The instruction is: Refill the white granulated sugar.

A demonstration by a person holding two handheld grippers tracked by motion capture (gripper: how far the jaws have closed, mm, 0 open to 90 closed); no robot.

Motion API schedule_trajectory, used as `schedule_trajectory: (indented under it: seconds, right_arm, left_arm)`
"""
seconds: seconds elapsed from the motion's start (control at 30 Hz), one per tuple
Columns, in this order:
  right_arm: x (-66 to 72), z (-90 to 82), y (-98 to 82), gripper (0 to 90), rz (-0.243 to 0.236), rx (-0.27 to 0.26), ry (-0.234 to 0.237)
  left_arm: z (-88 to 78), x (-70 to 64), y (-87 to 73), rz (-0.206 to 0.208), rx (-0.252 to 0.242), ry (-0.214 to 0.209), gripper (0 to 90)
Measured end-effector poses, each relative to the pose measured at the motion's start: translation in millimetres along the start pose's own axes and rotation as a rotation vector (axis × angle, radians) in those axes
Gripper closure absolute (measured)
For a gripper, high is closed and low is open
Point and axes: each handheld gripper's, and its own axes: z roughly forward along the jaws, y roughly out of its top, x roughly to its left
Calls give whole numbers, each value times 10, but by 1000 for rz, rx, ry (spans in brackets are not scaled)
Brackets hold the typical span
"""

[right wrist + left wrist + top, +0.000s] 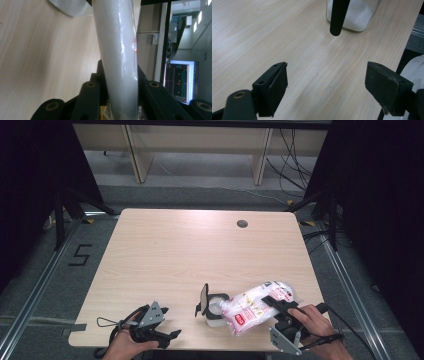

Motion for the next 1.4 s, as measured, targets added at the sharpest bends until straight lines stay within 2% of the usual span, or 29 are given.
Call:
schedule_trajectory:
  seconds: [0.07,0.1,0.13,0.17,0.2,0.23,0.27,0.3,0.33,0.4,0.43,0.47,0.5,0.67,0.7,0.73,0.8,0.83,0.9,1.03,1.1,1.13,1.23,1.27,1.3,1.4]
  right_arm:
    - [-2,-3,-54,755,40,-5,-2]
    - [8,7,-77,756,71,-19,6]
    - [13,17,-115,757,111,-36,7]
    - [15,24,-146,758,141,-49,8]
    - [33,26,-176,759,193,-60,-1]
    - [41,39,-210,759,237,-85,13]
    - [30,49,-242,760,250,-103,5]
    - [70,50,-264,760,330,-111,6]
    - [75,55,-304,761,370,-125,4]
    - [69,58,-366,763,422,-144,4]
    - [78,59,-398,764,464,-156,8]
    - [79,73,-439,765,484,-173,-3]
    - [96,74,-463,766,532,-186,-1]
    - [134,132,-610,770,642,-221,-27]
    - [139,151,-625,771,652,-217,-26]
    - [152,166,-630,771,687,-228,-6]
    - [168,200,-661,773,717,-233,-15]
    - [176,220,-680,773,738,-244,-2]
    - [194,261,-702,774,766,-247,-14]
    - [223,368,-748,775,837,-271,-5]
    - [243,416,-781,776,878,-290,5]
    - [257,432,-797,776,915,-296,7]
    - [313,491,-865,777,997,-325,-12]
    - [319,495,-889,778,1018,-331,-12]
    - [314,502,-905,778,1018,-336,-30]
    - [343,500,-931,777,1094,-343,-37]
  left_arm:
    - [1,-4,-1,-4,0,-1,181]
    - [-4,0,4,9,0,1,181]
    - [1,-7,2,-5,-4,-2,181]
    - [-5,3,6,14,5,2,181]
    - [0,-4,2,-2,4,3,181]
    - [-1,-2,2,4,4,1,181]
    - [0,-3,2,3,4,1,181]
    - [-3,-5,2,2,4,3,181]
    - [-6,1,2,8,7,6,181]
    - [-4,-4,4,-1,-2,-4,181]
    - [0,-2,2,-2,4,3,181]
    - [-1,-4,2,4,4,0,181]
    - [2,-9,-1,-3,7,0,181]
    - [17,-17,-2,0,9,1,181]
    - [16,-17,-2,1,9,1,181]
    - [15,-15,-2,0,10,-1,181]
    - [21,-19,-4,-11,2,-4,181]
    - [20,-15,-5,-9,7,-6,181]
    - [22,-15,-6,-7,12,-6,181]
    - [26,-20,-6,-3,17,-12,181]
    - [27,-21,-4,-4,16,-12,181]
    - [26,-21,-4,-4,16,-11,181]
    - [30,-20,-6,-4,17,-13,181]
    - [31,-21,-6,-4,17,-13,181]
    - [34,-21,-7,-6,14,-17,181]
    - [32,-22,-5,-5,13,-16,181]
